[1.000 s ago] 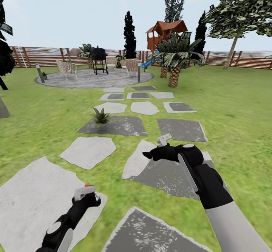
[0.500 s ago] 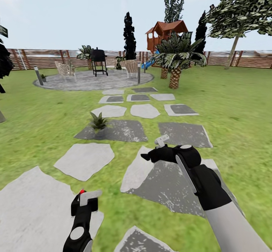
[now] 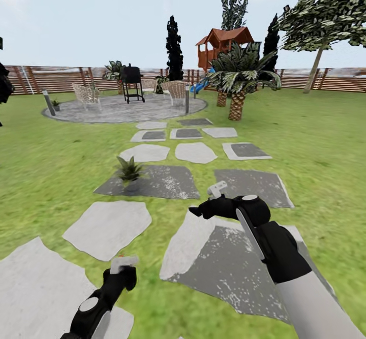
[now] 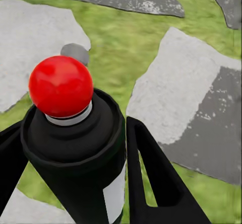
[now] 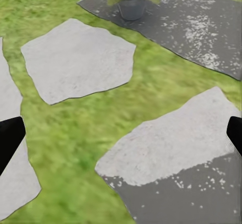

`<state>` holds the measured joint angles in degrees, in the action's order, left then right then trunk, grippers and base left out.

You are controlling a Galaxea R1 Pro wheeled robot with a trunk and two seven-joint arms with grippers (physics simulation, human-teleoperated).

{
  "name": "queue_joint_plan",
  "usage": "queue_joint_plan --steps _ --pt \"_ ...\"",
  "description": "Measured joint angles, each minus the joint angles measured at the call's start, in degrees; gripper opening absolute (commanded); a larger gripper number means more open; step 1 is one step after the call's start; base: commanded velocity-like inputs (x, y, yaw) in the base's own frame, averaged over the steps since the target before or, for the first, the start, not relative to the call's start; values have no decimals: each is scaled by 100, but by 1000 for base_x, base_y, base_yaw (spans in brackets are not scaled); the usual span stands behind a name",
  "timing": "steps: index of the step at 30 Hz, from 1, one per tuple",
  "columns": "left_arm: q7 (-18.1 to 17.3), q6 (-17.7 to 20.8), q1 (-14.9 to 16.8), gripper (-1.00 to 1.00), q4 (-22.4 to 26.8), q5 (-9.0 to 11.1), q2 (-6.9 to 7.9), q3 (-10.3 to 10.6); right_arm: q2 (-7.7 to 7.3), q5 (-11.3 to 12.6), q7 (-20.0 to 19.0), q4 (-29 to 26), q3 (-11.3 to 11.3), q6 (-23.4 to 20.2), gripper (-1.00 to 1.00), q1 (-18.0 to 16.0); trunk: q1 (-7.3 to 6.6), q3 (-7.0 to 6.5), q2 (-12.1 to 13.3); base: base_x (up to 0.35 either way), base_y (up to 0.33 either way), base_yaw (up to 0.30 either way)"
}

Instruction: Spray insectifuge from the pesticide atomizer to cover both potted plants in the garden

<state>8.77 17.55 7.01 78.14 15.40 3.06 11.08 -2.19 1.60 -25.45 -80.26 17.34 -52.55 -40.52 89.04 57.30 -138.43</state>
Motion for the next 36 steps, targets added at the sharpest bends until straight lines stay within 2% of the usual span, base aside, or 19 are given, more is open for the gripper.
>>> queue_joint_plan --steps 1,3,5,8,9,10,11,12,13,15,17,22,23,25,28,31,34,36 --pt "-468 89 3 -100 -11 22 1 -187 0 5 -2 -3 39 -5 100 0 0 0 0 334 0 0" --pt "-1025 158 7 -100 -25 43 3 -425 0 6 -3 -5 80 -8 100 0 0 0 0 334 0 0" --pt "-1747 203 15 -100 -60 41 3 -885 0 18 -6 -7 116 -26 100 1 -1 0 -1 334 0 0" --pt "-1762 192 18 -100 -84 32 -1 -1006 0 15 -5 -7 119 -33 100 7 0 0 0 334 0 0" --pt "-1791 -77 39 -100 -243 179 -52 -1076 0 39 -4 -9 120 -36 100 8 0 0 0 334 0 0" --pt "-1795 -102 66 -100 -266 227 -56 -1079 0 41 -4 -11 120 -36 100 8 0 0 0 333 17 0" --pt "-1801 -127 204 -100 -584 373 -65 -1077 0 43 -9 -15 120 -36 100 7 0 0 0 305 22 0" --pt "-1775 -216 365 -100 -997 429 -73 -1074 0 50 -12 -22 120 -36 100 6 0 0 0 285 14 0" --pt "-1771 -250 394 -100 -1058 449 -72 -1075 0 51 -11 -23 120 -38 100 7 0 0 0 250 15 0" --pt "-1824 -209 430 -100 -1064 537 -58 -1077 0 52 -7 -19 120 -40 100 6 0 0 0 249 58 0" --pt "-1949 -21 461 -100 -1020 705 -50 -1070 3 53 -5 -17 127 -43 100 7 0 0 0 291 35 0" --pt "-2057 12 473 -100 -894 743 -56 -1013 -1 59 -38 -23 292 -51 100 7 0 0 0 314 8 0" --pt "-2497 0 475 -100 -864 743 -12 -928 -6 65 -234 -24 331 -55 100 7 0 0 0 324 1 0" --pt "-3116 -4 474 -100 -870 706 46 -878 -11 56 -420 -24 337 -54 100 6 0 0 0 326 0 0" --pt "-3924 -11 475 -100 -899 463 177 -862 -67 54 -698 -24 345 -54 100 5 0 0 0 329 0 0" --pt "-4336 -18 476 -100 -952 238 229 -862 -153 54 -1101 -20 350 -54 100 6 0 0 0 330 0 0" --pt "-4549 -108 475 -100 -990 139 255 -862 -230 30 -1708 -9 348 -54 100 3 0 0 0 330 0 0" --pt "-4690 -203 473 -100 -998 116 321 -855 -273 6 -1920 -8 358 -35 100 5 0 0 0 330 0 0"
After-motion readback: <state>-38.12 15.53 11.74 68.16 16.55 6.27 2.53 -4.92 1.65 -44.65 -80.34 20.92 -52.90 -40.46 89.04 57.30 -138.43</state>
